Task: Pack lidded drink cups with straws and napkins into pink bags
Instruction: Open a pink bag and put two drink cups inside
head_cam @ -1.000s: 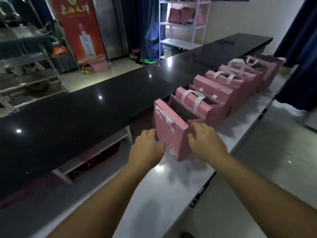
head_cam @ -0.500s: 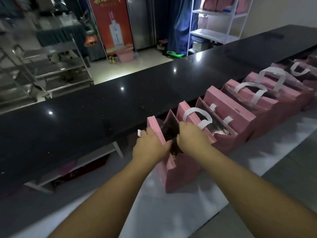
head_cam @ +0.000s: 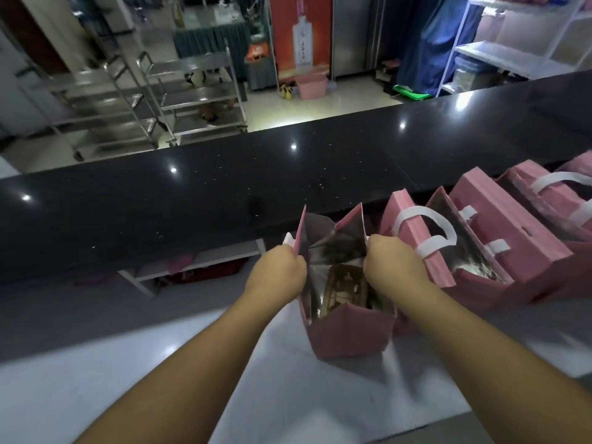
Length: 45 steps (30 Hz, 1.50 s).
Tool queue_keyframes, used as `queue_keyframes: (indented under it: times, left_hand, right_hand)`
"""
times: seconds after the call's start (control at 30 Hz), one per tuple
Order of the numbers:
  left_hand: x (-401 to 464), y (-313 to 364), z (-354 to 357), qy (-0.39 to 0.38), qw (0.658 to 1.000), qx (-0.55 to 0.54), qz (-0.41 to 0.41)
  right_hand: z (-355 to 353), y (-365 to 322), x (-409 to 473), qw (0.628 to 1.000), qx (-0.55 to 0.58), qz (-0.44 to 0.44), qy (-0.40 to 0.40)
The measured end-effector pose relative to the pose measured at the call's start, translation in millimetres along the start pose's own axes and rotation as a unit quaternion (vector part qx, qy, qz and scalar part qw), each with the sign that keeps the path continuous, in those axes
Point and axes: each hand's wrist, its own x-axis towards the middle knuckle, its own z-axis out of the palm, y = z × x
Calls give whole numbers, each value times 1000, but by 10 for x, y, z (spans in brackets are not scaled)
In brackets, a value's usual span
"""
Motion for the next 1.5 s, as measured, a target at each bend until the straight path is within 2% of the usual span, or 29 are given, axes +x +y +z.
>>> queue_keyframes:
  times: [0.17, 0.3, 0.47, 0.7, 1.13, 1.27, 1.5]
  left_hand:
    - [-516, -679, -356, 52, 995, -67, -57]
    - [-1097, -1438, -662, 102, 983, -96, -116]
    - [-2117, -2456, -994, 176, 957, -131, -190]
    - [-3704, -3678, -1301, 265, 911, -157, -275]
    - [-5899, -5107, -1530, 373, 787, -187, -455]
    - [-6361, -5493, -1652, 391, 743, -175, -515]
    - [-6986, -6183, -1967, 412, 670, -170, -594]
  right_hand:
    - [-3, -519, -331, 997, 34, -61, -15]
    - [99, -1250, -751, 990, 29, -135, -41]
    - [439, -2394, -1589, 969, 5, -233, -77]
    - [936, -3639, -3013, 926, -19, -367, -83]
    - [1622, -5359, -5195, 809, -33, -572, -135]
    - [1824, -5940, -5723, 755, -35, -638, -151]
    - [2180, -6991, -6536, 661, -38, -714, -227]
